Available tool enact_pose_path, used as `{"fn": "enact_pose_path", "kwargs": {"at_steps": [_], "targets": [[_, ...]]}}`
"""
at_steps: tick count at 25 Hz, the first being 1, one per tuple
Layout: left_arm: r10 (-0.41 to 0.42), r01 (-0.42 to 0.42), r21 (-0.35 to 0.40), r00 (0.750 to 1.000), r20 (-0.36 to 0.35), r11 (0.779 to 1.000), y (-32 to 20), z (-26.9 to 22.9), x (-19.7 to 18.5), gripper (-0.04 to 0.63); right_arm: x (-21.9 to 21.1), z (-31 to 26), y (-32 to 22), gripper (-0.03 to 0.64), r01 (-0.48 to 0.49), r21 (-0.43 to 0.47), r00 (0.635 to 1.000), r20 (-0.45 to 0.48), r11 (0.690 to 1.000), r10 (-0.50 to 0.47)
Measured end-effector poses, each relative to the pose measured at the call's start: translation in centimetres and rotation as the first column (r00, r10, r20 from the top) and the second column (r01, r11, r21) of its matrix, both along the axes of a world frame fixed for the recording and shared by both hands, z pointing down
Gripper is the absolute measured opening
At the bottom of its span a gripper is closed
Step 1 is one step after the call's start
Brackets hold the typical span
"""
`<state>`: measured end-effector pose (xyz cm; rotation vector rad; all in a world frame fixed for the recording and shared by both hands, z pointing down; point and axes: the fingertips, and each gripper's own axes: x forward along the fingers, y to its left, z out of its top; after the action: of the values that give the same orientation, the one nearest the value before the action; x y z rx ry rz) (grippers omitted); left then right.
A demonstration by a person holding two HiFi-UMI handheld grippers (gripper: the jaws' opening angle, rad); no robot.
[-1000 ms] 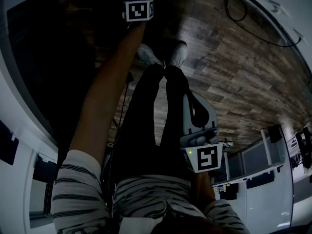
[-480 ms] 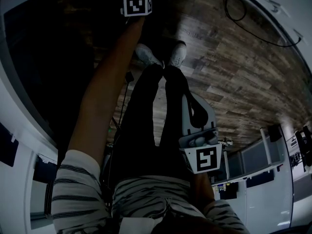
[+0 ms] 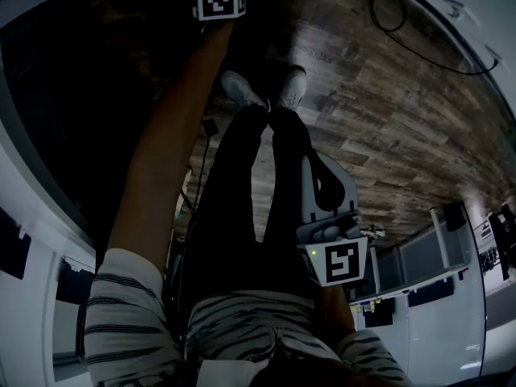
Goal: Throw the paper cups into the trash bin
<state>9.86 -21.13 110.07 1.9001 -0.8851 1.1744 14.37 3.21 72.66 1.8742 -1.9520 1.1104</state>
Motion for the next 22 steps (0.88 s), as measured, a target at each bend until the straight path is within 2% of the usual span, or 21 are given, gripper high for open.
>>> {"fn": "enact_pose_path", "kwargs": {"at_steps": [4,15,22], "targets": [[-0.005,0.005,-0.012,1.0,0.025,1.0,0.3,-0.1,-0.5,0.268,-0.1,-0.2,-0.3,0.009,-0.004,0.013,1.0,0.005,1.0,0.004],[-0.025,0.025,-0.002,1.0,0.015,1.0,0.0,-0.4,-0.5,0.267,0.2,-0.4,-0.6,0.009,0.009,0.012,1.0,0.011,1.0,-0.009],[-0.03,0.03,0.014,1.0,0.007,0.999,0.3,-3.0,-0.9,0.261,0.0,-1.5,-0.1,0.009,0.014,0.028,1.0,0.006,1.0,-0.014]]}}
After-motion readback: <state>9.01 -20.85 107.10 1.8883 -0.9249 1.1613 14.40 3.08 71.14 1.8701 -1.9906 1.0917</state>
